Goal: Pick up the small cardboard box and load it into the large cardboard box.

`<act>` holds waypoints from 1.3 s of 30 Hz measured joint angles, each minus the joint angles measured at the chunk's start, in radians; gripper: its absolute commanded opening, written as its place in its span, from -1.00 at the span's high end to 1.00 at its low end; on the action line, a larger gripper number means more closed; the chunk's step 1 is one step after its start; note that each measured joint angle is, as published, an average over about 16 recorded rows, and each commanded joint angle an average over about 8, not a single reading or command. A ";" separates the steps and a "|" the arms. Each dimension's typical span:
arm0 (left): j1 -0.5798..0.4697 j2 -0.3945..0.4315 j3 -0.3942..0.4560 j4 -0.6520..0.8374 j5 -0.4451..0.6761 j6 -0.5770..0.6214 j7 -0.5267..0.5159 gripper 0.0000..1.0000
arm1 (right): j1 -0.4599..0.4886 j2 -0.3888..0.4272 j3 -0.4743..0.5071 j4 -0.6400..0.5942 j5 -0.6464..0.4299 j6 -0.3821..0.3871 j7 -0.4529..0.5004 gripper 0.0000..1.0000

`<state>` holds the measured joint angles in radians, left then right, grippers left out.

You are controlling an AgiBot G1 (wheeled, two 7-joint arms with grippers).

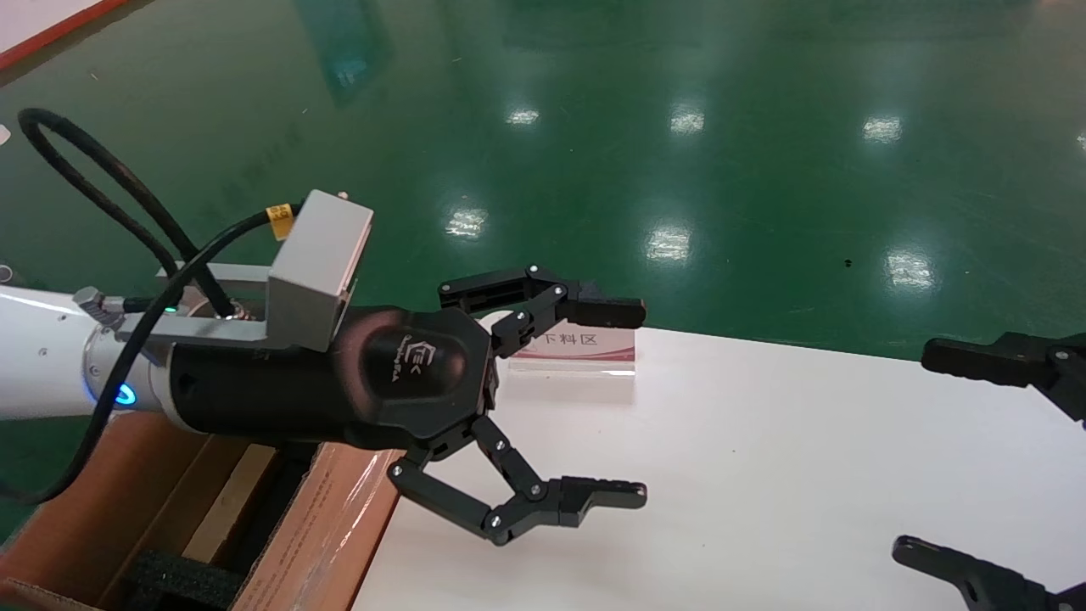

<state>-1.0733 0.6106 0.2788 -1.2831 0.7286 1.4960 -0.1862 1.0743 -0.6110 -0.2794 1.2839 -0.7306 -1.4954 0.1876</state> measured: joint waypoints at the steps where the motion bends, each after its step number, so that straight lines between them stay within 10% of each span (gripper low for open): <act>1: 0.000 0.000 0.000 0.000 0.000 0.000 0.000 -1.00 | 0.000 0.000 0.000 0.000 0.000 0.000 0.000 -1.00; 39: -0.002 0.000 0.003 0.000 0.001 -0.001 0.000 -1.00 | 0.000 0.000 0.000 0.000 0.000 0.000 0.000 -1.00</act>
<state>-1.0752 0.6106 0.2817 -1.2828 0.7293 1.4951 -0.1863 1.0743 -0.6110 -0.2796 1.2840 -0.7304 -1.4954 0.1875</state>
